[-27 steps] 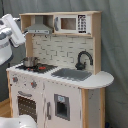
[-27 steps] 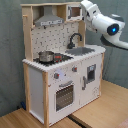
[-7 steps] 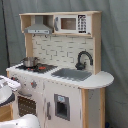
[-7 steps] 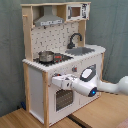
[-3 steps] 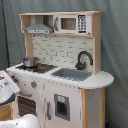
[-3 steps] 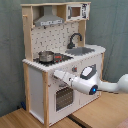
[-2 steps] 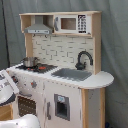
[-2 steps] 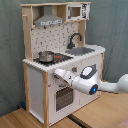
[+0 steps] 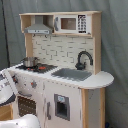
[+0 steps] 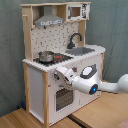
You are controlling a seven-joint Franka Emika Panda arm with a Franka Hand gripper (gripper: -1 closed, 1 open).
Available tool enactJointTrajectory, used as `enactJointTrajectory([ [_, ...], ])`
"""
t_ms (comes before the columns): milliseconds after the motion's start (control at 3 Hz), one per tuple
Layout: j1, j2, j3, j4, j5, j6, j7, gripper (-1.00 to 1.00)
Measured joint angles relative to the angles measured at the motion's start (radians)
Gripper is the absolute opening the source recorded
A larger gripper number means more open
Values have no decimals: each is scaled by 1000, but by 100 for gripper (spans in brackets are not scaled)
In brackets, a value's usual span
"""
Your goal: Play with the kitchen
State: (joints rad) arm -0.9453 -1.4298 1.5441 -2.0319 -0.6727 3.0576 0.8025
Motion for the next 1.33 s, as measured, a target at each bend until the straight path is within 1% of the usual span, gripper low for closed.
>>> enactJointTrajectory([
  [667, 0, 0, 0, 0, 1, 2, 210, -100],
  [1000, 0, -5, 0, 2, -2, 2, 212, -100],
  [1333, 1, -6, 0, 3, -2, 2, 212, 100],
])
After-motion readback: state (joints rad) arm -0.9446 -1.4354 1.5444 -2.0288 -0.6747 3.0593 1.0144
